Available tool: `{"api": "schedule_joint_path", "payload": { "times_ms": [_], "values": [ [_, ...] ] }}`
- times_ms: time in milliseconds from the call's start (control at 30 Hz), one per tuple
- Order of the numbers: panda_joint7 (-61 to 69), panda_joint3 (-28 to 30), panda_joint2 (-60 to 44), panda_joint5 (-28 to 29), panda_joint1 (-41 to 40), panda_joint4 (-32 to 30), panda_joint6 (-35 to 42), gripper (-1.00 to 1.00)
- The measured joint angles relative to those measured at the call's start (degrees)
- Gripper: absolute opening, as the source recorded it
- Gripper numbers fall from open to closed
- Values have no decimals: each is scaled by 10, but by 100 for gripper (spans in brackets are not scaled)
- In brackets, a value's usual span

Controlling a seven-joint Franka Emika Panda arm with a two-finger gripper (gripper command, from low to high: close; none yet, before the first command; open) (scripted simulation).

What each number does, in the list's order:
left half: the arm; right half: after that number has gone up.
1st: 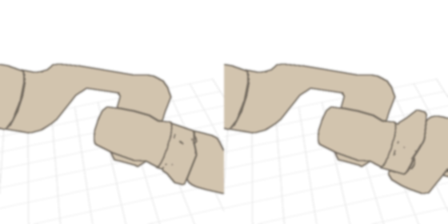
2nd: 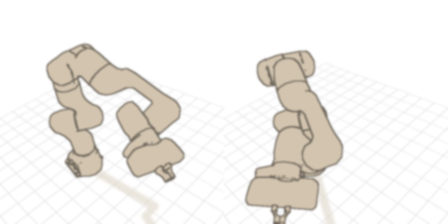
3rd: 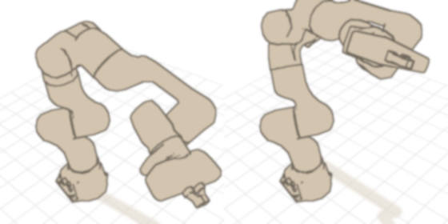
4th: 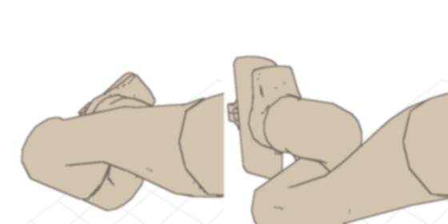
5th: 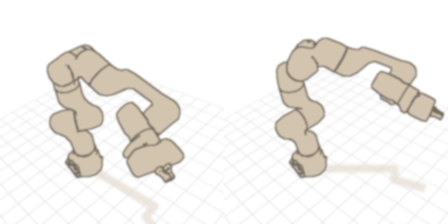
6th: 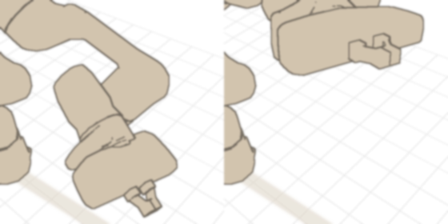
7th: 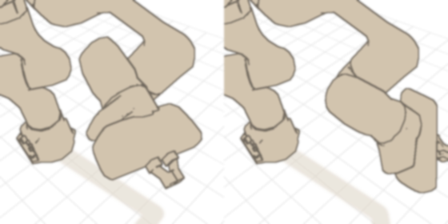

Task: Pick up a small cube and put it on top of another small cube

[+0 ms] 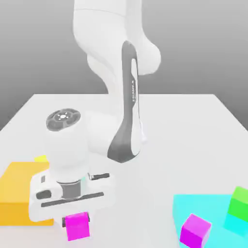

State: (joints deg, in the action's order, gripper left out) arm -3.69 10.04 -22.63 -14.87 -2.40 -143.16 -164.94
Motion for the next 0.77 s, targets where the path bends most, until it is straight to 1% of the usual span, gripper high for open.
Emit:
{"api": "schedule_joint_path", "payload": {
  "times_ms": [67, 233, 367, 533, 567, 633, 667, 767],
  "values": [
    [-1, 1, 1, 1, 1, 0, 1, -100],
    [-45, 40, 92, 63, 31, -17, 73, -100],
    [-14, -12, 121, 97, 84, 42, 160, -100],
    [29, -77, 139, 132, 151, 116, 248, -100],
    [39, -90, 128, 139, 163, 130, 251, -100],
    [47, -102, 90, 147, 176, 140, 223, -100],
    [48, -104, 80, 148, 179, 141, 213, 100],
    [48, -104, 80, 148, 179, 141, 213, 100]
  ]
}}
